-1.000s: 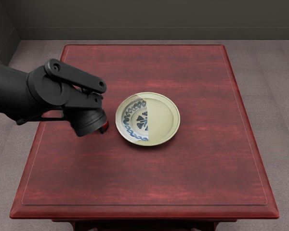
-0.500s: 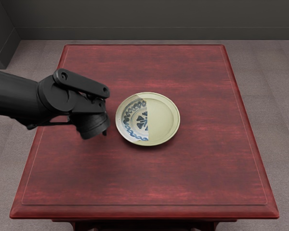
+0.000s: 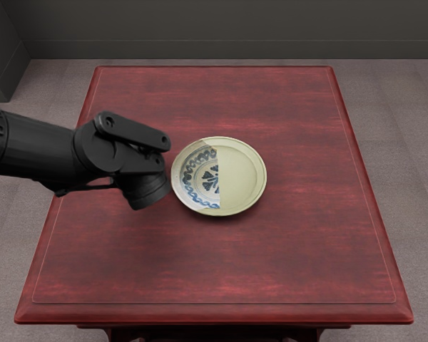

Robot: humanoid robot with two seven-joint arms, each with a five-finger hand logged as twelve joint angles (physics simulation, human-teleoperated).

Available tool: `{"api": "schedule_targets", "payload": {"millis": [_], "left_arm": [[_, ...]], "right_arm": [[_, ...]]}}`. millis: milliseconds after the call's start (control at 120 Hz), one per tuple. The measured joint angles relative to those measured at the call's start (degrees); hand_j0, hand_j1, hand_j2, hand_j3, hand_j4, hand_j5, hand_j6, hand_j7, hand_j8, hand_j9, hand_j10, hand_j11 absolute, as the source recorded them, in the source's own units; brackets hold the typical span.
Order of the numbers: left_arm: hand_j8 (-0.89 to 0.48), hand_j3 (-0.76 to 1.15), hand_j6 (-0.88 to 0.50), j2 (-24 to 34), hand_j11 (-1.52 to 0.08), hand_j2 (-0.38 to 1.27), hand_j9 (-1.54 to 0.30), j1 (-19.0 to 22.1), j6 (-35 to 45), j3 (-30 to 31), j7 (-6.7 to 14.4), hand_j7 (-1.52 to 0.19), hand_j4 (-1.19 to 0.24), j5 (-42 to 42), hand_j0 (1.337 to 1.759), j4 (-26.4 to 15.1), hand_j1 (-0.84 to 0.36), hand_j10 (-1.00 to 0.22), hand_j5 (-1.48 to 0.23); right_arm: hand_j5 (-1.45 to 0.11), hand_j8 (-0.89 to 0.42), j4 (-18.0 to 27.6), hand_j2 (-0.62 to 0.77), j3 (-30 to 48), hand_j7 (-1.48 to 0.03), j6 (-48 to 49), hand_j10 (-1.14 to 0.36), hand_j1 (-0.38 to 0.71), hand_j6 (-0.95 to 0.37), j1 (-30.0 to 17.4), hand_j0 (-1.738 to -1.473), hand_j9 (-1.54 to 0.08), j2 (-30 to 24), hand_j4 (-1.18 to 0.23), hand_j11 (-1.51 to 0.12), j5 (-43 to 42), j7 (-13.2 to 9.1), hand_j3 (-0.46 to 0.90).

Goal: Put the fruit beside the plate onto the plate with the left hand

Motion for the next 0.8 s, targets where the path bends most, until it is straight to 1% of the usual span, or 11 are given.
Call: {"api": "schedule_targets", "payload": {"millis": [100, 142, 242, 300, 417, 483, 600, 642, 700, 750, 800], "left_arm": [[-0.54, 0.00, -0.54, 0.0, -0.74, 0.12, -0.74, 0.8, 0.0, 0.0, -0.1, -0.73, -0.54, 0.2, 1.652, 0.6, -0.20, -0.54, -0.73], [-0.56, 0.00, -0.56, 0.0, -0.76, 0.14, -0.76, 1.3, 0.0, 0.1, -0.1, -0.73, -0.56, 0.4, 1.652, 1.0, -0.20, -0.54, -0.73], [-0.49, 0.00, -0.59, 0.0, -0.82, 0.16, -0.82, 1.5, 0.0, 0.4, 0.0, -0.80, -0.60, 0.2, 1.652, 1.5, -0.22, -0.58, -0.80], [-0.45, 0.00, -0.57, 0.0, -0.87, 0.19, -0.87, 1.4, 0.0, 0.5, 0.0, -0.86, -0.64, 0.0, 1.651, 1.6, -0.23, -0.56, -0.86], [-0.40, 0.00, -0.52, 0.0, -1.00, 0.40, -0.99, 0.7, -0.1, 0.6, 0.0, -0.99, -0.72, -0.2, 1.651, 1.4, -0.31, -0.54, -1.00], [-0.37, 0.00, -0.49, 0.0, -1.05, 0.42, -1.05, 0.0, -0.1, 0.6, -0.1, -1.05, -0.74, -0.4, 1.650, 1.2, -0.31, -0.52, -1.07], [-0.35, 0.00, -0.46, 0.0, -1.11, 0.45, -1.10, -2.3, -0.2, 0.6, -0.2, -1.11, -0.77, -1.0, 1.651, -0.2, -0.32, -0.51, -1.15], [-0.35, 0.00, -0.46, 0.0, -1.12, 0.53, -1.12, -2.9, -0.2, 0.6, -0.2, -1.13, -0.78, -1.3, 1.651, -0.9, -0.34, -0.52, -1.17], [-0.35, 0.00, -0.46, 0.0, -1.13, 0.57, -1.13, -5.8, -0.2, 0.7, -0.2, -1.15, -0.78, -2.3, 1.651, -2.2, -0.34, -0.52, -1.20], [-0.36, 0.00, -0.47, 0.0, -1.14, 0.49, -1.14, -8.1, -0.2, 1.0, -0.1, -1.16, -0.79, -3.5, 1.651, -3.5, -0.30, -0.54, -1.20], [-0.38, 0.00, -0.49, 0.0, -1.14, 0.55, -1.14, -9.9, -0.2, 1.1, -0.1, -1.16, -0.80, -4.8, 1.652, -4.7, -0.30, -0.56, -1.21]], "right_arm": [[-0.05, -0.04, 0.0, -0.01, 0.0, -0.05, 0.0, -0.04, -0.30, -0.04, 0.0, -1.658, -0.05, 0.0, -0.04, -0.05, 0.0, 0.0, 0.00], [-0.05, -0.04, 0.0, -0.01, 0.0, -0.05, 0.0, -0.04, -0.30, -0.04, 0.0, -1.658, -0.05, 0.0, -0.04, -0.05, 0.0, 0.0, 0.00], [-0.05, -0.04, 0.0, -0.01, 0.0, -0.05, 0.0, -0.04, -0.30, -0.04, 0.0, -1.658, -0.05, 0.0, -0.04, -0.05, 0.0, -0.1, 0.00], [-0.05, -0.04, 0.0, -0.01, 0.0, -0.05, 0.0, -0.04, -0.30, -0.04, 0.0, -1.658, -0.05, 0.0, -0.04, -0.05, 0.0, -0.1, 0.00], [-0.05, -0.04, 0.0, -0.01, 0.0, -0.05, 0.0, -0.04, -0.30, -0.04, 0.0, -1.658, -0.05, 0.0, -0.04, -0.05, 0.0, -0.1, 0.00], [-0.05, -0.04, 0.0, -0.01, 0.0, -0.05, 0.0, -0.04, -0.30, -0.04, 0.0, -1.658, -0.05, 0.0, -0.04, -0.05, 0.0, -0.1, 0.00], [-0.05, -0.04, 0.0, -0.01, 0.0, -0.05, 0.0, -0.04, -0.30, -0.04, 0.0, -1.658, -0.05, 0.0, -0.04, -0.05, 0.0, -0.1, 0.00], [-0.05, -0.04, 0.0, -0.01, 0.0, -0.05, 0.0, -0.04, -0.30, -0.04, 0.0, -1.658, -0.05, 0.0, -0.04, -0.05, 0.0, -0.1, 0.00], [-0.05, -0.04, 0.0, -0.01, 0.0, -0.05, 0.0, -0.04, -0.30, -0.04, 0.0, -1.658, -0.05, 0.0, -0.04, -0.05, 0.0, -0.1, 0.00], [-0.05, -0.04, 0.0, -0.01, 0.0, -0.05, 0.0, -0.04, -0.30, -0.04, 0.0, -1.658, -0.05, 0.0, -0.04, -0.05, 0.0, -0.1, 0.00], [-0.05, -0.04, 0.0, -0.01, 0.0, -0.05, 0.0, -0.04, -0.30, -0.04, 0.0, -1.658, -0.05, 0.0, -0.04, -0.05, 0.0, -0.1, 0.00]]}}
